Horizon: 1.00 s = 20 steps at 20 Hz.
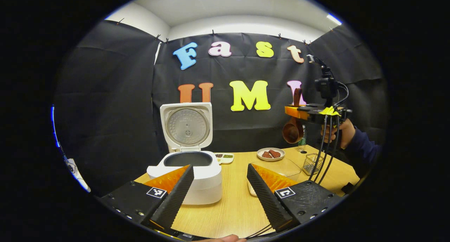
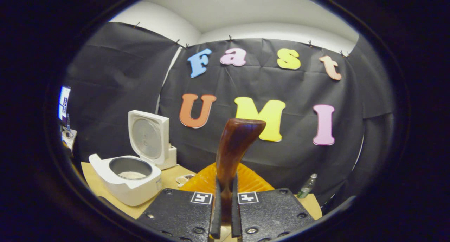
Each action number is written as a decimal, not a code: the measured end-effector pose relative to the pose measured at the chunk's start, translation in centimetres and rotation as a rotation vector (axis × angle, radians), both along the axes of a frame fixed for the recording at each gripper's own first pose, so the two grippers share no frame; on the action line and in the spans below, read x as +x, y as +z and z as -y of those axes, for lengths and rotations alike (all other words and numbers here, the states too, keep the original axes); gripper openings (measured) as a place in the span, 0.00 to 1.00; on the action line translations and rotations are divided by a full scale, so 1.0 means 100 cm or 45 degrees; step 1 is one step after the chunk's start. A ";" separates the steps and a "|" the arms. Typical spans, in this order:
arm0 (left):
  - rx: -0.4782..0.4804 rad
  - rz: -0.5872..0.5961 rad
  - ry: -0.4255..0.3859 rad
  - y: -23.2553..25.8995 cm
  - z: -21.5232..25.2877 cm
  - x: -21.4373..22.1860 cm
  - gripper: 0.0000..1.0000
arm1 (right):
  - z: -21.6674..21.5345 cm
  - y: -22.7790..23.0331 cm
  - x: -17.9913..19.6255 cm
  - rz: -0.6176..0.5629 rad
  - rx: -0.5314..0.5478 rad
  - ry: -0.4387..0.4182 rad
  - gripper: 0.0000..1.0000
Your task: Close the left gripper, press the button to open the rice cooker; take a wooden spoon from the chopstick holder with the right hand, scoop a spoonful of rice and pour it into the rice cooker, then put the wooden spoon back into the chopstick holder.
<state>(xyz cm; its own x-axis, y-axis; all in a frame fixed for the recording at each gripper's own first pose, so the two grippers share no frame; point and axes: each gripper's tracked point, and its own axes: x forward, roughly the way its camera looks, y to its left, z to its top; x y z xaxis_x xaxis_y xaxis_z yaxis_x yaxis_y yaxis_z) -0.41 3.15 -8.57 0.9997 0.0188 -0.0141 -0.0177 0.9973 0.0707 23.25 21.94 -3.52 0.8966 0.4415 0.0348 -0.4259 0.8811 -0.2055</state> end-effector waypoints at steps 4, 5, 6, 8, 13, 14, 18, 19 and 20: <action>-0.001 0.022 0.007 0.010 0.008 0.012 0.96 | 0.061 -0.005 0.014 -0.052 0.042 -0.104 0.16; -0.004 0.029 0.009 0.013 0.010 0.015 0.96 | 0.073 -0.007 0.018 -0.062 0.053 -0.131 0.16; -0.007 0.033 0.007 0.014 0.012 0.018 0.96 | 0.078 -0.012 0.023 -0.072 0.062 -0.151 0.16; -0.005 0.034 0.014 0.015 0.012 0.024 0.96 | 0.098 -0.017 0.026 -0.081 0.079 -0.183 0.16; -0.012 0.007 0.031 0.019 0.005 0.043 0.96 | 0.138 -0.037 0.034 -0.097 0.094 -0.279 0.18; -0.017 0.004 0.034 0.021 0.003 0.047 0.96 | 0.143 -0.043 0.038 -0.115 0.103 -0.292 0.18; -0.037 0.012 0.036 0.032 -0.007 0.062 0.96 | 0.156 -0.069 0.054 -0.200 0.154 -0.337 0.17; -0.037 0.023 0.042 0.037 -0.011 0.067 0.96 | 0.160 -0.076 0.060 -0.218 0.158 -0.350 0.17; -0.041 0.032 0.045 0.042 -0.015 0.072 0.96 | 0.163 -0.081 0.065 -0.228 0.161 -0.360 0.17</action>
